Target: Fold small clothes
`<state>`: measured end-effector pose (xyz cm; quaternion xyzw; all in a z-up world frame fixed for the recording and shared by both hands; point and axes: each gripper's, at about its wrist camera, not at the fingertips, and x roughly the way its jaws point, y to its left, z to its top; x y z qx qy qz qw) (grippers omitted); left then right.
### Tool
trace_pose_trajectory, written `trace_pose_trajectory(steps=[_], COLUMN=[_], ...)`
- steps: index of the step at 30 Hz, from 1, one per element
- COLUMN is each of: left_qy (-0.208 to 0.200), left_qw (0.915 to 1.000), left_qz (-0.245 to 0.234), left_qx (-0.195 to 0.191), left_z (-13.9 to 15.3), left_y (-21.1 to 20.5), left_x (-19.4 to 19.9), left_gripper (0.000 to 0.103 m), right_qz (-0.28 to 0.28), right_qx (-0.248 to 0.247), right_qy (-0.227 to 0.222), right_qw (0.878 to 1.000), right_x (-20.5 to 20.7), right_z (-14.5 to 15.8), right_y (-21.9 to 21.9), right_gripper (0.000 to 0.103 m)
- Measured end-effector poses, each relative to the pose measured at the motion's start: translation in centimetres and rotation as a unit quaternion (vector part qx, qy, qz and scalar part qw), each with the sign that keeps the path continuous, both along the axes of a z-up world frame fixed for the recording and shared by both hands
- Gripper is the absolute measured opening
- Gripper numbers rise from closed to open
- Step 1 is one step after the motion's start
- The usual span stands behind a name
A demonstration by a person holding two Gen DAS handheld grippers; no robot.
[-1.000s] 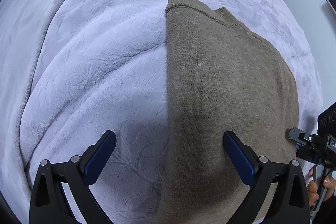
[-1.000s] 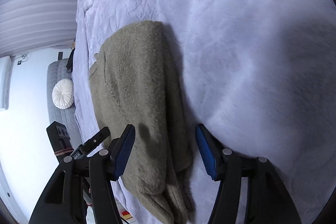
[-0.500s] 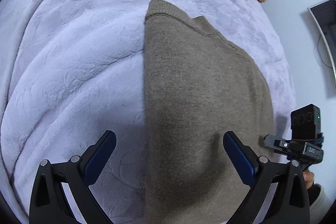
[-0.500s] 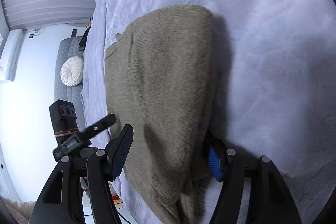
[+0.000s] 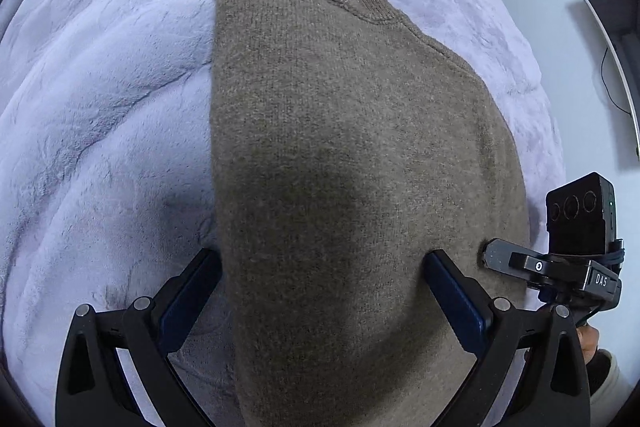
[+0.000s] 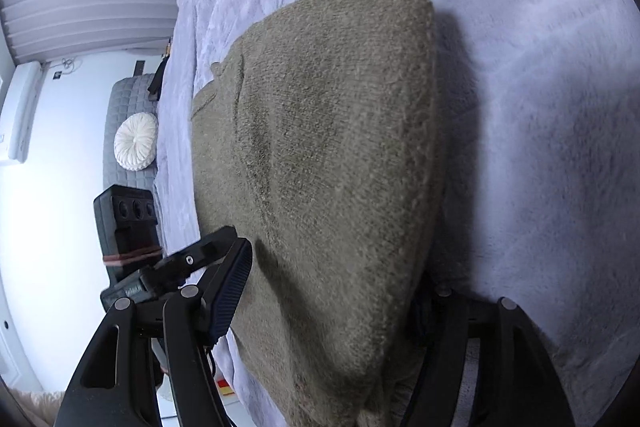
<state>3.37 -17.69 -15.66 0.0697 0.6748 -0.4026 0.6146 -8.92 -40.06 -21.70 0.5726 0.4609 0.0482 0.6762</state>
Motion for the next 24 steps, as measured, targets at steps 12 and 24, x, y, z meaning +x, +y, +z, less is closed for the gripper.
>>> trace_pose_trajectory(steps=[12, 24], left_qy=[-0.015, -0.007], left_qw=[0.9995, 0.9987], left_qz=[-0.001, -0.001], left_qx=[-0.027, -0.05], left_z=[4.0, 8.5], left_y=[1.3, 10.4], left_x=[-1.3, -2.7], left_gripper=[0.054, 0.054], right_qz=[-0.05, -0.05], right_qx=[0.048, 0.08], right_qy=[-0.024, -0.058], right_qw=[0.997, 0.994], right_x=[-1.6, -3.9], right_z=[1.7, 6.4], right_y=[0.4, 5.2], right_gripper=[0.033, 0.033])
